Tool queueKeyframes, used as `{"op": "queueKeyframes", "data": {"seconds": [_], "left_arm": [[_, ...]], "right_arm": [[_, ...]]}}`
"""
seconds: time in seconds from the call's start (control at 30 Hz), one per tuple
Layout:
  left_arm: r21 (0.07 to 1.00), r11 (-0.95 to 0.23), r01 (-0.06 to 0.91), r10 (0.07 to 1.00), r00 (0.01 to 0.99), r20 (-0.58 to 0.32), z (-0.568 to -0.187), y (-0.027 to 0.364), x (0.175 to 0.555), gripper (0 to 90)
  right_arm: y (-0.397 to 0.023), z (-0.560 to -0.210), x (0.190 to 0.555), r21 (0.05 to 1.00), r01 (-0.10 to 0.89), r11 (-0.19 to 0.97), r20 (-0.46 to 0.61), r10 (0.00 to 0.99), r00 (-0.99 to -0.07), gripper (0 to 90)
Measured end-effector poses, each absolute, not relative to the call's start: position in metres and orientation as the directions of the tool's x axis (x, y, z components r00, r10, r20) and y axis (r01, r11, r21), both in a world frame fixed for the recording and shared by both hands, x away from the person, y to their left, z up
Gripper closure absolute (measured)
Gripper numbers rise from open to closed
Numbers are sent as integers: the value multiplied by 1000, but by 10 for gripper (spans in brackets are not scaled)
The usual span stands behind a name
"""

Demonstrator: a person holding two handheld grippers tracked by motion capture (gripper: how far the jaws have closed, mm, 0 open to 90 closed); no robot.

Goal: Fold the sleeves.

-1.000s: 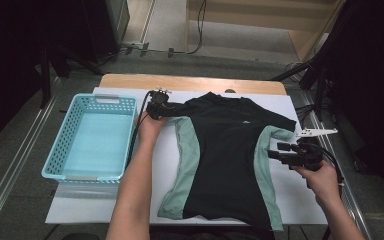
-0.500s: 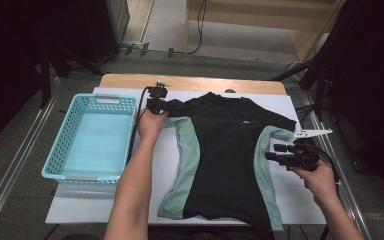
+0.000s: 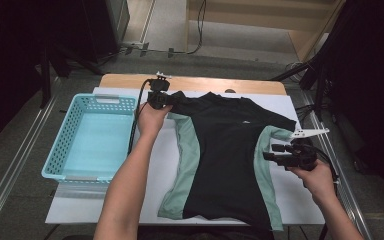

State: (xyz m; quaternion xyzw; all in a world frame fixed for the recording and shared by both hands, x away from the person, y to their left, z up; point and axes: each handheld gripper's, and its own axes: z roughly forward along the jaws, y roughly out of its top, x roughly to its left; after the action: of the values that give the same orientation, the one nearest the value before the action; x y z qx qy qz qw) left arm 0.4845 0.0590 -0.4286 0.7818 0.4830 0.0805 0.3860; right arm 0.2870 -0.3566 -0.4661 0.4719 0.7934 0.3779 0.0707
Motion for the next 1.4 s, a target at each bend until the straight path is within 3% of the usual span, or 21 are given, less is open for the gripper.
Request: {"op": "queueKeyframes", "data": {"seconds": [0.57,1.4], "left_arm": [[694,-308,651,751,614,-243,-416,33,467,869],[683,-376,626,670,693,-267,-429,-16,448,867]], "right_arm": [[-356,-467,288,663,698,270,245,802,-544,380],[-357,-467,288,660,697,280,233,806,-544,380]]}}
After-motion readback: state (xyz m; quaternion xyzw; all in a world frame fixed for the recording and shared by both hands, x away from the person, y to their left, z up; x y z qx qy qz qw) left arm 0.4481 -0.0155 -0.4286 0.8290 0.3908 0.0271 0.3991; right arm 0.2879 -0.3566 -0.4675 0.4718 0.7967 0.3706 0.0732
